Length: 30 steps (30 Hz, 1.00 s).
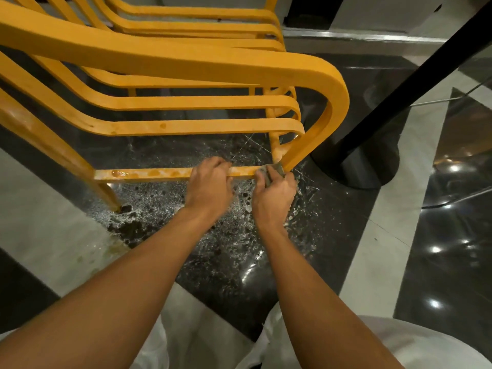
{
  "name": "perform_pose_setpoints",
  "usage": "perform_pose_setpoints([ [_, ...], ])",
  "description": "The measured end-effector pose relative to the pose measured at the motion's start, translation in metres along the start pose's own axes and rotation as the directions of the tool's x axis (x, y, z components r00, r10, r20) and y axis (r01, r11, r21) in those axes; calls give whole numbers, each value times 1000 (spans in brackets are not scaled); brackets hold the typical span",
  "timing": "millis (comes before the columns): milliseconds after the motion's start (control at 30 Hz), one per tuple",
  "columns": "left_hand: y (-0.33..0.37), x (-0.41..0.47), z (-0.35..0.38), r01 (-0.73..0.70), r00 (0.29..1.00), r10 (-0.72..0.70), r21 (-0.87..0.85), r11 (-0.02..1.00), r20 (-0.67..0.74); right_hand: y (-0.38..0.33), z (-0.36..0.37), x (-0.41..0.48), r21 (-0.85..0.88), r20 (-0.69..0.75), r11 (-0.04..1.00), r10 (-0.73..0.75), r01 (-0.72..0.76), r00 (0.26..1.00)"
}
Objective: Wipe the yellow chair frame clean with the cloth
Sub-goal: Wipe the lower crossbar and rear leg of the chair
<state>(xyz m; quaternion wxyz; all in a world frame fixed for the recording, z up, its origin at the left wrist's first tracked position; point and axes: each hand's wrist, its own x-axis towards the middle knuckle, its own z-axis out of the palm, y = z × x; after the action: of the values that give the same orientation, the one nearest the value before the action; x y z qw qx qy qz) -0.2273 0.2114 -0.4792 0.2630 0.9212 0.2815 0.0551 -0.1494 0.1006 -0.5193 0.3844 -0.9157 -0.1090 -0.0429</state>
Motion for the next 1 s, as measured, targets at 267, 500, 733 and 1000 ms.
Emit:
perform_pose_setpoints([
  [267,-14,-1,11,4,999,-8,-65,998,-53,4,-4,-1,-86,0,987,-134,133,991],
  [500,-15,-2,11,20,998,-26,-98,995,-63,7,6,-7,-53,55,977,-204,207,977],
  [733,-19,-6,9,25,996,-30,-59,998,-79,-3,9,-12,-79,69,973,-211,216,975],
  [1000,-20,-4,5,82,994,-89,-109,991,-61,-1,9,-10,-94,62,964,-245,250,967],
])
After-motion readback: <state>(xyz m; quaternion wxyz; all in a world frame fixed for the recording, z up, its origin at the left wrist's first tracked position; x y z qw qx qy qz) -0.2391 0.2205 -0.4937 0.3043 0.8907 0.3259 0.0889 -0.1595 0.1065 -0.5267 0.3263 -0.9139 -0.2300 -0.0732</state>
